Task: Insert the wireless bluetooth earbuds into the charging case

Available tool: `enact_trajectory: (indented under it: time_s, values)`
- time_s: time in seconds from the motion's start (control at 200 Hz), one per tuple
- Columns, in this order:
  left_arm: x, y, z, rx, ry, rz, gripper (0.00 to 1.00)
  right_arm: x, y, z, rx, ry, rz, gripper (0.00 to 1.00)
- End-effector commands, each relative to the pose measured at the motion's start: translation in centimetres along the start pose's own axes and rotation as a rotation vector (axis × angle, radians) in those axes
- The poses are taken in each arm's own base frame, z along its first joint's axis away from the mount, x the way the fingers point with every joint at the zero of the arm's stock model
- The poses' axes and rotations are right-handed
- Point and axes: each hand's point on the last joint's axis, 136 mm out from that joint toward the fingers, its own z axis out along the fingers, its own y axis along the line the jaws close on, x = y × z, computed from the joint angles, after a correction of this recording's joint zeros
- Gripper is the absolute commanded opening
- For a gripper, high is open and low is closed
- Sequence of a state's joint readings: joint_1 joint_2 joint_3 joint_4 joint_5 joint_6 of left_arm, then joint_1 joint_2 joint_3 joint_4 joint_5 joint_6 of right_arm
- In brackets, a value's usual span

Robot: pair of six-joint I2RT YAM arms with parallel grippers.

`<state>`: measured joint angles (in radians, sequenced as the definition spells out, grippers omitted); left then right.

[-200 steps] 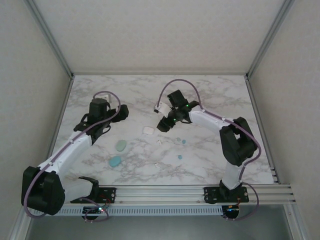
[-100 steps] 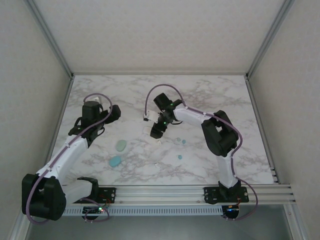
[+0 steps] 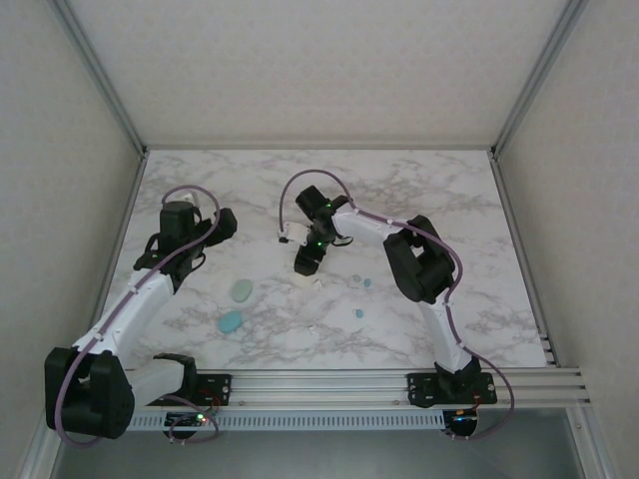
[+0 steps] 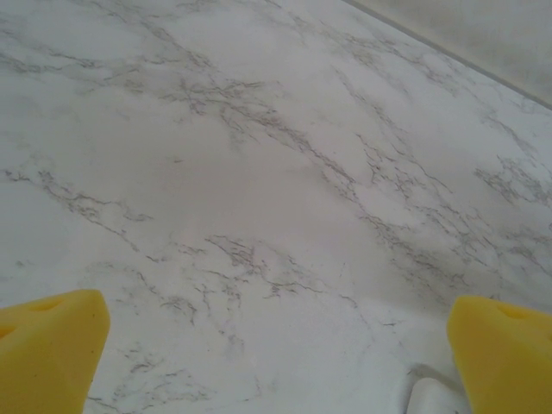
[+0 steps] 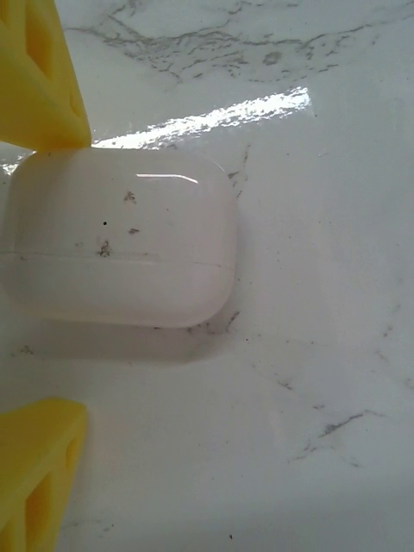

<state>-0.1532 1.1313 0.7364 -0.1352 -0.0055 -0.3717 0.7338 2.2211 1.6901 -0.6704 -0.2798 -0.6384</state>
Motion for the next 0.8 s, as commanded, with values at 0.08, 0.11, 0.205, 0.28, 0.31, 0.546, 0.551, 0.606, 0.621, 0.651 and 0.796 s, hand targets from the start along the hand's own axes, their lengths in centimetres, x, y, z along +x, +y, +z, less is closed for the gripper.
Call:
enact_trajectory:
  time_s: [0.08,0.11,0.205,0.28,0.31,0.546,0.551,0.606,0.621,0.651,0.796]
  values:
    - [-0.6,-0.2,0.1,0.015,0.005,-0.024,1.0,0.5,0.2,1.7,-0.028,0.04,-0.017,0.63]
    - [-0.6,-0.3,0.1,0.022,0.005,-0.026,1.0,0.1,0.9,2.1,-0.034,0.042,-0.033,0.6]
    - [-0.6,-0.4,0.1,0.046,0.003,-0.059,1.0,-0.1,1.2,2.2,-0.024,0.043,-0.055,0.59]
    - [-1.5,-0.8,0.0,0.07,-0.026,-0.079,1.0,-0.3,1.4,2.2,-0.013,0.023,-0.07,0.66]
    - [-1.6,-0.9,0.0,0.073,-0.026,-0.077,1.0,-0.4,1.3,2.3,0.003,0.016,-0.081,0.68]
    - [-1.3,-0.8,-0.5,0.068,-0.006,-0.053,1.0,-0.6,0.7,2.4,0.077,-0.031,-0.279,0.78]
    - [-1.3,-0.8,-0.5,0.067,-0.006,-0.053,1.0,-0.6,0.6,2.4,0.081,-0.032,-0.284,0.78]
    - [-1.2,-0.6,-0.6,0.065,-0.008,-0.052,1.0,-0.7,0.3,2.6,0.095,-0.04,-0.329,0.8]
    - [-1.1,-0.6,-0.6,0.065,-0.008,-0.052,1.0,-0.8,0.1,2.5,0.1,-0.041,-0.34,0.8]
    - [-1.1,-0.6,-0.7,0.062,-0.007,-0.051,1.0,-0.8,-0.1,2.6,0.107,-0.04,-0.361,0.8]
    - [-0.9,-0.3,-0.9,0.05,0.003,-0.029,1.0,-1.5,-0.4,2.7,0.083,-0.056,-0.392,0.78]
